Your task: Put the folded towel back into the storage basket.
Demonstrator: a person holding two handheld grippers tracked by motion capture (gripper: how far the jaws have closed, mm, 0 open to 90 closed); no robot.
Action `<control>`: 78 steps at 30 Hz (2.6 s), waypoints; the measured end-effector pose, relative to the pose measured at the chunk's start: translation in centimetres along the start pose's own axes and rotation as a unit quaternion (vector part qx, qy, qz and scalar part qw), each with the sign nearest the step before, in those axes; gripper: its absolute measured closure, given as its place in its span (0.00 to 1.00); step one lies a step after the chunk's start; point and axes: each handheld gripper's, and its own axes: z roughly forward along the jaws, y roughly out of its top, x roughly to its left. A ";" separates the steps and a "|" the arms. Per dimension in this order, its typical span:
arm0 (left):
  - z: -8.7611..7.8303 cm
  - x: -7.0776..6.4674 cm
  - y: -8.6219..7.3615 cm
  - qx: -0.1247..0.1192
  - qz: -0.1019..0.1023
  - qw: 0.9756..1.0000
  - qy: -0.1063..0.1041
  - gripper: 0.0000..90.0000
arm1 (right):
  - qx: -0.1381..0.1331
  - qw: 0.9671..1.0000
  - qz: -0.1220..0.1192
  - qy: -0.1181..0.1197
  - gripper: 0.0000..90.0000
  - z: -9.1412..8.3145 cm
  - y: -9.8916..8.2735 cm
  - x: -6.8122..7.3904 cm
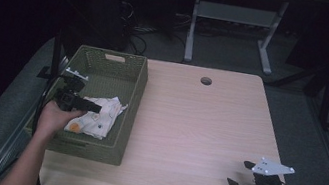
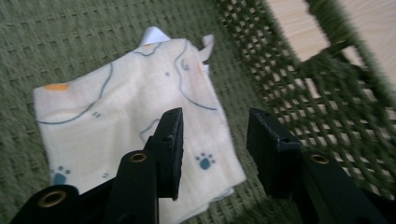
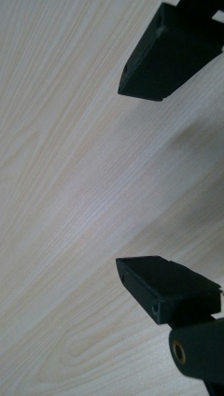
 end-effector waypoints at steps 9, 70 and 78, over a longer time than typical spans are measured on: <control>-1.1 -0.1 -1.5 -0.059 -0.021 0.995 -0.073 0.51 | 0.000 1.000 -0.005 0.002 0.15 -0.1 0.2 0.5; -0.6 -12.2 0.8 -0.082 0.141 0.971 -0.176 0.44 | -0.022 1.000 0.003 -0.009 0.15 -1.1 0.1 0.1; 0.4 -14.6 1.2 -0.080 0.164 0.964 -0.191 0.44 | -0.021 1.000 0.006 -0.009 0.15 -1.1 0.1 0.1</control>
